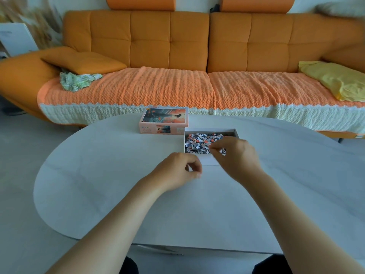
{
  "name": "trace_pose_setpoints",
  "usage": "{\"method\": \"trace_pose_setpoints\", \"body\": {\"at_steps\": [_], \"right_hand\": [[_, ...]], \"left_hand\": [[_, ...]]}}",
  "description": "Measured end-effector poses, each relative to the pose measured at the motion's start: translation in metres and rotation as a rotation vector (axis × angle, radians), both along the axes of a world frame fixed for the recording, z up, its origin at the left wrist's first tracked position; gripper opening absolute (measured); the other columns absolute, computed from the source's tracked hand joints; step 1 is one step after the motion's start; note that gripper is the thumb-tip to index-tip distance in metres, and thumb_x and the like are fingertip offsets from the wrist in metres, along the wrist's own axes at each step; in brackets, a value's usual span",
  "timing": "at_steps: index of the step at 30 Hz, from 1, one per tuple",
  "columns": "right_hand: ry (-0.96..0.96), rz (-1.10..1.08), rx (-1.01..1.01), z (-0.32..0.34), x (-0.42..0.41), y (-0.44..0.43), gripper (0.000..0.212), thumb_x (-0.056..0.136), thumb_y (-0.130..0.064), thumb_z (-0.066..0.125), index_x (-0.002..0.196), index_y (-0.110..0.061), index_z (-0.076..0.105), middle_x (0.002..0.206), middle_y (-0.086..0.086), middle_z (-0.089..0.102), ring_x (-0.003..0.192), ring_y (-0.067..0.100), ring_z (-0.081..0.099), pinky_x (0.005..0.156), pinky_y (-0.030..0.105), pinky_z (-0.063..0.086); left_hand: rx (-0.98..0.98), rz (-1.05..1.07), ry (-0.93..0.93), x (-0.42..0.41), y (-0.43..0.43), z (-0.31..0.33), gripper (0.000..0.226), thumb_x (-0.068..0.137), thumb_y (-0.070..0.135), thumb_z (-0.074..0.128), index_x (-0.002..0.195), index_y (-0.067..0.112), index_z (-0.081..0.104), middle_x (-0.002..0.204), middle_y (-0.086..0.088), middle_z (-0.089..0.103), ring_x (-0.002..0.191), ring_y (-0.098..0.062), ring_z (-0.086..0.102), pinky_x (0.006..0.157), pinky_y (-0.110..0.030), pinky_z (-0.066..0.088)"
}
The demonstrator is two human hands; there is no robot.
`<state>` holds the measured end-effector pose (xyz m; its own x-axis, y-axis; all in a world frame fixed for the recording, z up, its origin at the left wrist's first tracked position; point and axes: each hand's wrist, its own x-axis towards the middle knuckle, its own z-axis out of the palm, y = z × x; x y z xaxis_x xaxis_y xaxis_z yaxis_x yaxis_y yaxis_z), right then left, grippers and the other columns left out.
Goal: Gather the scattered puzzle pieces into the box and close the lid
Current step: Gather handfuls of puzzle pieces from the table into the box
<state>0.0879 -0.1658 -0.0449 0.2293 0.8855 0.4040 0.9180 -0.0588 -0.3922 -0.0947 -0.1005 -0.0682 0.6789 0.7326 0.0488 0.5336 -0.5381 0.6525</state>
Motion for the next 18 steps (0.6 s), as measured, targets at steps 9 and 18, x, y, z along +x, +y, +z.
{"method": "trace_pose_setpoints", "body": {"at_steps": [9, 18], "right_hand": [[-0.052, -0.008, -0.135, -0.005, 0.031, 0.010, 0.028, 0.087, -0.013, 0.053, 0.094, -0.027, 0.076, 0.104, -0.006, 0.066, 0.095, 0.020, 0.059, 0.076, 0.034, 0.051], [-0.123, 0.014, -0.077, -0.007, 0.048, 0.010, 0.029, 0.082, -0.006, 0.051, 0.084, -0.019, 0.077, 0.088, 0.002, 0.069, 0.086, 0.027, 0.059, 0.080, 0.038, 0.047]], "left_hand": [[0.321, 0.203, -0.238, 0.039, 0.033, 0.005, 0.006, 0.088, 0.029, 0.067, 0.092, 0.028, 0.072, 0.086, 0.016, 0.065, 0.085, -0.006, 0.056, 0.074, -0.028, 0.046], [0.523, -0.005, 0.012, 0.061, 0.031, -0.009, 0.033, 0.095, 0.041, 0.055, 0.121, 0.024, 0.067, 0.123, 0.008, 0.059, 0.116, -0.017, 0.050, 0.099, -0.036, 0.034]]}}
